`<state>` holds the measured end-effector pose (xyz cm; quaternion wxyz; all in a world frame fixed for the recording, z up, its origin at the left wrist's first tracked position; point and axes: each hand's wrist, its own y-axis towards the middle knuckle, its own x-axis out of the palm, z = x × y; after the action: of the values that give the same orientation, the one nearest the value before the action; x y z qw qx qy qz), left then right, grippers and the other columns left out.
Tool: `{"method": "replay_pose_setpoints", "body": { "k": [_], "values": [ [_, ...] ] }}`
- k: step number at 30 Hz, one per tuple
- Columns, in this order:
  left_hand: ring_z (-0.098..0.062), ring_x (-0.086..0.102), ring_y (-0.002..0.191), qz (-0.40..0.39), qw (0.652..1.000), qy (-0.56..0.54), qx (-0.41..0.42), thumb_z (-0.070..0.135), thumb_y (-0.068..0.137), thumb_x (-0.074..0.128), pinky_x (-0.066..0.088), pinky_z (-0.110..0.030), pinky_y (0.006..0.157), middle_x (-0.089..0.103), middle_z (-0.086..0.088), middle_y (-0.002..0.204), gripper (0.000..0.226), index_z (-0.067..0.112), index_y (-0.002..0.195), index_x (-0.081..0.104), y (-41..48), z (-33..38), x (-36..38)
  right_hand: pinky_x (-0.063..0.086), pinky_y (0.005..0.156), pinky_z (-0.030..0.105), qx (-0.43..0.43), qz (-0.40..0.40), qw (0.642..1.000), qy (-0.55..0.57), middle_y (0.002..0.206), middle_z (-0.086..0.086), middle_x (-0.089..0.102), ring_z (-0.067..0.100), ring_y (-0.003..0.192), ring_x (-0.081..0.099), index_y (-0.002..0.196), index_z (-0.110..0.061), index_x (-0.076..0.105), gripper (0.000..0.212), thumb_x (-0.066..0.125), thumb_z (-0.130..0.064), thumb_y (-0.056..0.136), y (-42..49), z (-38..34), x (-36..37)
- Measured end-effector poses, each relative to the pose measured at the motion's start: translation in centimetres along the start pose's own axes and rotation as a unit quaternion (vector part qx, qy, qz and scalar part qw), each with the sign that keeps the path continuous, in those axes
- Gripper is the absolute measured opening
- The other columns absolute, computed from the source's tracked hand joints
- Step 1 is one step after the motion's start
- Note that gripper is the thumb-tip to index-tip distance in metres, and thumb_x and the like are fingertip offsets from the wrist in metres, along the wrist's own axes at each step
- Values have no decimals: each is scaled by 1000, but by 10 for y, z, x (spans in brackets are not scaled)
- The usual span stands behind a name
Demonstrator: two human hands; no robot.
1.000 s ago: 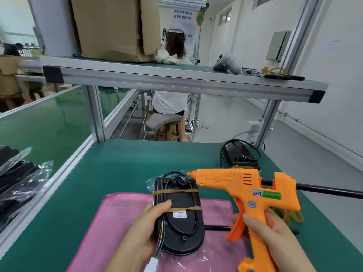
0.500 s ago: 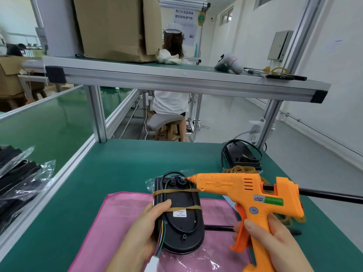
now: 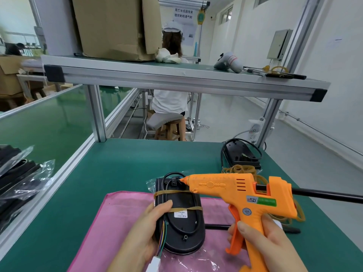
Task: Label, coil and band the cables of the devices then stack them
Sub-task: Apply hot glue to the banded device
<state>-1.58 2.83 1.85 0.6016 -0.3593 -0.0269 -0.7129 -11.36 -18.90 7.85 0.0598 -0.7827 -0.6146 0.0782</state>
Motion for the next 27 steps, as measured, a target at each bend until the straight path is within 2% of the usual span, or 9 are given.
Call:
{"method": "replay_pose_setpoints", "body": {
  "k": [6, 11, 16, 23, 27],
  "values": [
    [-46, 66, 100, 6, 1000, -7, -4, 17, 68, 70, 59, -50, 77, 69, -30, 106, 58, 0, 122, 59, 2, 0, -2, 54, 86, 52, 5, 0, 1000, -5, 85, 14, 74, 30, 81, 72, 110, -21, 60, 50, 71, -28, 62, -2, -1, 0],
    [-40, 69, 90, 8, 1000, -12, -9, 18, 67, 70, 60, -42, 63, 69, -29, 107, 59, -1, 122, 59, 0, 2, -2, 53, 85, 53, 8, 11, 1000, 1, 85, 20, 73, 36, 82, 71, 114, -19, 59, 59, 71, -26, 58, -5, 0, -3],
    [-41, 68, 93, 1, 1000, -10, -12, 18, 67, 70, 60, -43, 63, 69, -30, 106, 59, -2, 122, 59, 0, 2, -2, 51, 88, 56, -10, 21, 1000, -8, 83, 18, 73, 33, 80, 71, 108, -20, 61, 47, 69, -26, 63, -5, -3, -6],
    [-39, 71, 83, -16, 1000, -2, -8, 15, 68, 69, 60, -43, 61, 69, -30, 104, 55, -1, 119, 61, -4, 1, 0, 55, 82, 47, -13, 35, 999, -12, 85, 15, 74, 30, 80, 72, 112, -18, 58, 35, 67, -16, 79, -1, -8, -4],
    [-39, 72, 81, -19, 1000, 15, -3, 16, 67, 70, 60, -43, 60, 70, -29, 102, 53, -1, 116, 63, -5, 1, 0, 55, 79, 44, -28, 16, 999, -16, 85, 15, 73, 30, 80, 72, 114, -18, 57, 38, 67, -19, 76, -1, -12, -1]
  ]
}}
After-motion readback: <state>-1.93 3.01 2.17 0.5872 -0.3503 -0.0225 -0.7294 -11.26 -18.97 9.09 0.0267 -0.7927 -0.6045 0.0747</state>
